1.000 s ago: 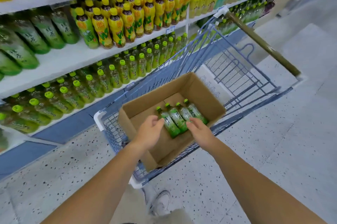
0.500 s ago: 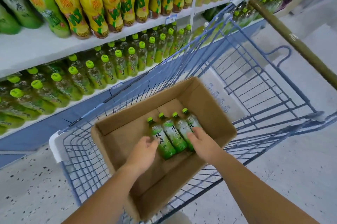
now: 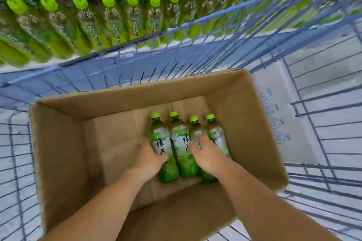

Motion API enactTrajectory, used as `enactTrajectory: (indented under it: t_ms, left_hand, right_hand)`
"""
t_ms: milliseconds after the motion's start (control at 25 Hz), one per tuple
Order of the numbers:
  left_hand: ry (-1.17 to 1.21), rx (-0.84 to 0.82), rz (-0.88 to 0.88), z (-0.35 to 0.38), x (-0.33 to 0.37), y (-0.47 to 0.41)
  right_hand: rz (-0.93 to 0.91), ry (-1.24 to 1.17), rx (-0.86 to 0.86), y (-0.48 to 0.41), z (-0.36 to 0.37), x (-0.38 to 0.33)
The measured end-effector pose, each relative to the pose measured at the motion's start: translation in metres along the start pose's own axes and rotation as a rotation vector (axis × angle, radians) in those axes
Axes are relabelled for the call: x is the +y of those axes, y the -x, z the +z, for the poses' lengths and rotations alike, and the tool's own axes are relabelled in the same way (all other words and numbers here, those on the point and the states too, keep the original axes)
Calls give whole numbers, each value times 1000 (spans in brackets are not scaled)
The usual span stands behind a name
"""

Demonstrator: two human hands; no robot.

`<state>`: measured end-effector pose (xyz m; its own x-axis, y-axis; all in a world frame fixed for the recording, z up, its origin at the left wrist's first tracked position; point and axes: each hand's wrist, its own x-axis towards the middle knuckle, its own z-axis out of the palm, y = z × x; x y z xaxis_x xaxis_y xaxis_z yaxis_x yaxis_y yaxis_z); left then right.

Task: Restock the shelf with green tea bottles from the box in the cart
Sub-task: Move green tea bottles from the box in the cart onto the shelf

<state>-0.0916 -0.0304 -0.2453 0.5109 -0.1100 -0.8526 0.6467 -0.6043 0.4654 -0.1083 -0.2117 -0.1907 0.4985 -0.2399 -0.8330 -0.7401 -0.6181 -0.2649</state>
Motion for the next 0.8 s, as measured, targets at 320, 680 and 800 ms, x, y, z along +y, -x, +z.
enactTrajectory:
  t_ms: [320, 680, 800]
  left_hand:
    - [107, 71, -65, 18, -7, -24]
    - [-15, 271, -74, -8, -17, -29]
    - [-25, 255, -81, -12, -16, -30]
  right_hand:
    - [-43, 102, 28, -38, 21, 5]
    - [74, -81, -135, -61, 50, -8]
    - [93, -275, -130, -64, 65, -14]
